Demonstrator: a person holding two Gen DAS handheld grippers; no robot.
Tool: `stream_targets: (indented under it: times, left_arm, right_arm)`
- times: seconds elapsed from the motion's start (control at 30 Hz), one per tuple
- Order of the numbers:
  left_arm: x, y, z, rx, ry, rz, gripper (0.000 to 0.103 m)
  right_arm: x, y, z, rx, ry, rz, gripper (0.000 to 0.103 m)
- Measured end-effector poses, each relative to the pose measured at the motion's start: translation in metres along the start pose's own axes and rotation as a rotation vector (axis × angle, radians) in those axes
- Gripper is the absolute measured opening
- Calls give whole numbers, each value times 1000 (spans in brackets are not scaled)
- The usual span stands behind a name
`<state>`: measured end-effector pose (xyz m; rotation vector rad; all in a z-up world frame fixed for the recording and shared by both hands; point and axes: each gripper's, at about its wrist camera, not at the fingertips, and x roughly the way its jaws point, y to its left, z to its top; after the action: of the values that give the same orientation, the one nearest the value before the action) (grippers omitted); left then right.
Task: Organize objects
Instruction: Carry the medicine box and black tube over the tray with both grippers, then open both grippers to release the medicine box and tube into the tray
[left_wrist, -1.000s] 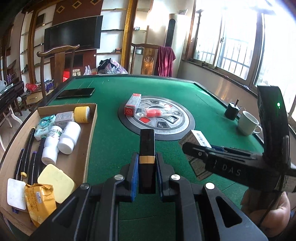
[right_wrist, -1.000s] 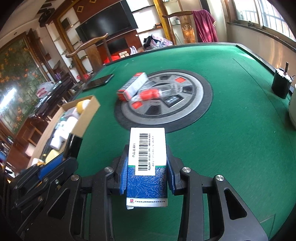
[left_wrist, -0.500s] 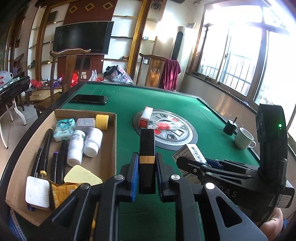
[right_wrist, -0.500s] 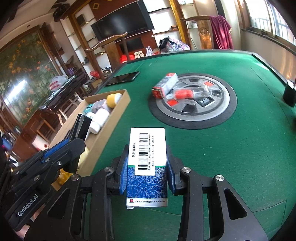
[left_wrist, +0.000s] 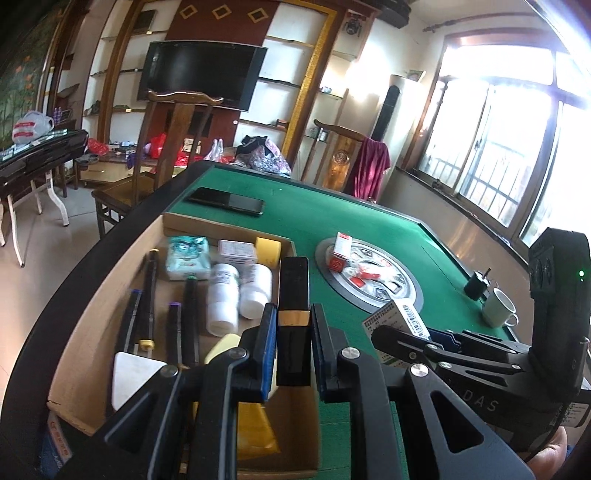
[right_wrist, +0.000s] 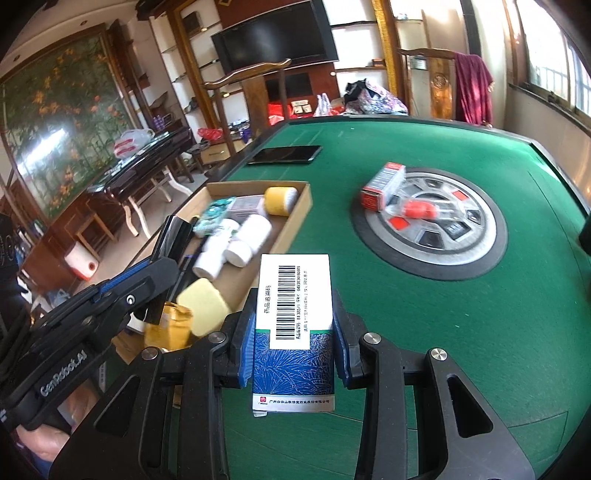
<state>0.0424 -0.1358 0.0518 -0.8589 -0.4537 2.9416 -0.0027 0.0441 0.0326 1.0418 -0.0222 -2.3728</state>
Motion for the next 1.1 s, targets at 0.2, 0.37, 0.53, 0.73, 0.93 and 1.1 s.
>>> stream_targets:
  times: [0.2,0.37,0.53,0.73,0.93,1.1]
  left_arm:
    - [-2,33,9,-56,-10,28,16]
    - [5,66,18,-101,11,62,16]
    - [23,93,23,-152,68,85,16]
    - [43,106,22,-188,126,92,16]
    - [59,113,19,-222,169,85,16]
    - [66,117,20,-232,185,93,16]
  right_arm:
    - [14,26,8,-22,29,32,34]
    - [27,47,19,-51,53,53,34]
    - [45,66,27,-70,80,59,34]
    - [77,75,29,-51,143,74,34]
    - [101,82,36,-56,169,48,34]
    - [114,87,43,-76,175,22,34]
